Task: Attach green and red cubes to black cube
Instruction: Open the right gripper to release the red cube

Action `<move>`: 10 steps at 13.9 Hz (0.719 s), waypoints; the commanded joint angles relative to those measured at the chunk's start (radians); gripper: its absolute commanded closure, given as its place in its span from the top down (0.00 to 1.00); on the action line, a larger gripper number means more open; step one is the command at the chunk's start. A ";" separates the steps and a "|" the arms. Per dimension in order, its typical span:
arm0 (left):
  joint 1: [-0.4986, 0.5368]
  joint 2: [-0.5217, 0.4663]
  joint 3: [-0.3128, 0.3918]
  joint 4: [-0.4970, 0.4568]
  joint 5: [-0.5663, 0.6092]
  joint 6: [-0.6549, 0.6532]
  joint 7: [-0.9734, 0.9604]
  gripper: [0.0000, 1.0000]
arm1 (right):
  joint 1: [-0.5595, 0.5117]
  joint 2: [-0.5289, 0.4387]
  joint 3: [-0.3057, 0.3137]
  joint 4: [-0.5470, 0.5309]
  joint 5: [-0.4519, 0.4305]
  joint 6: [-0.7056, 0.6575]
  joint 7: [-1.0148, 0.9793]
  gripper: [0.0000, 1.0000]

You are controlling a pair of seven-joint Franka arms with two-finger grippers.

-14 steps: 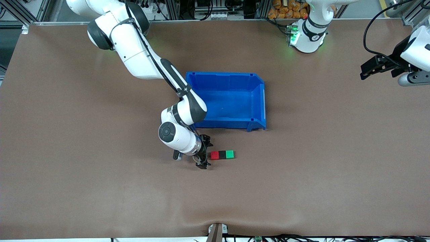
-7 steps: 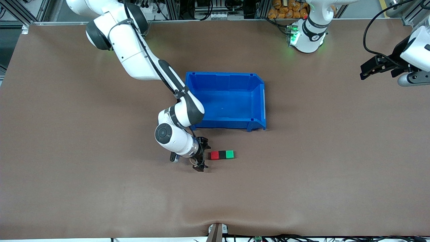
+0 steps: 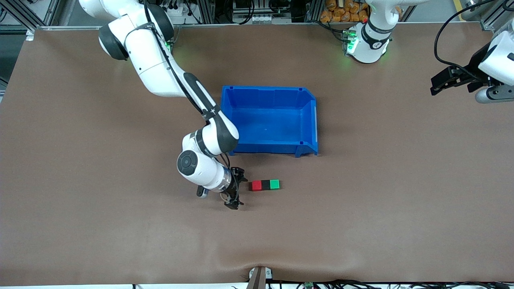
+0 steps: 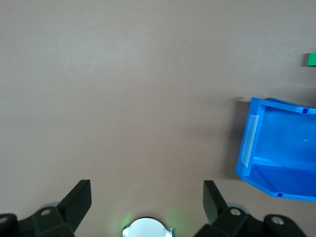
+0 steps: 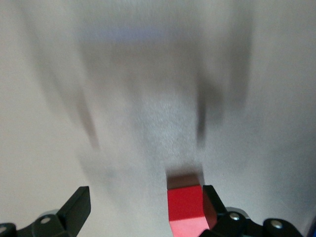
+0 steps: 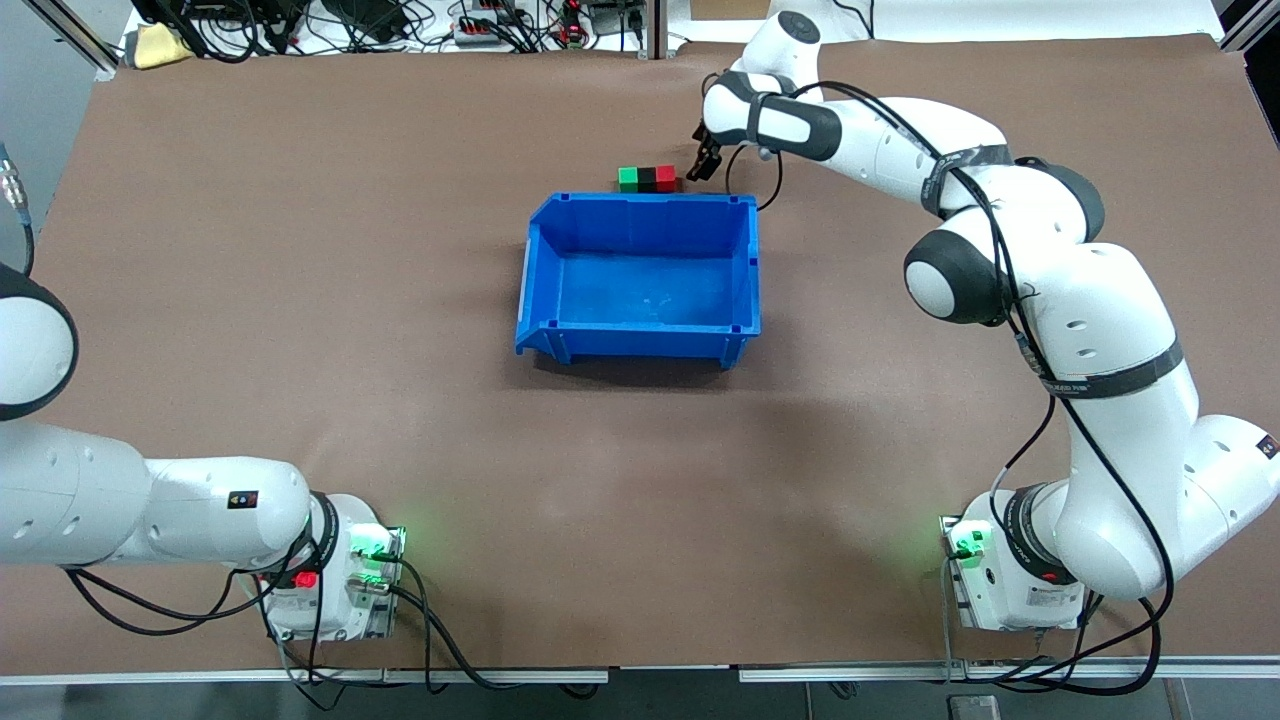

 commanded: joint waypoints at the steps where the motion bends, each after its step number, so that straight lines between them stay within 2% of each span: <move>1: 0.004 -0.015 -0.003 -0.010 -0.008 -0.002 -0.001 1.00 | -0.021 -0.023 0.010 -0.004 -0.011 -0.032 -0.003 1.00; 8: 0.004 -0.015 -0.003 -0.010 -0.008 -0.002 -0.001 1.00 | -0.055 -0.036 0.012 -0.004 -0.034 -0.040 -0.036 1.00; 10: 0.004 -0.015 -0.003 -0.010 -0.008 -0.002 -0.001 1.00 | -0.064 -0.043 0.013 -0.006 -0.072 -0.040 -0.036 1.00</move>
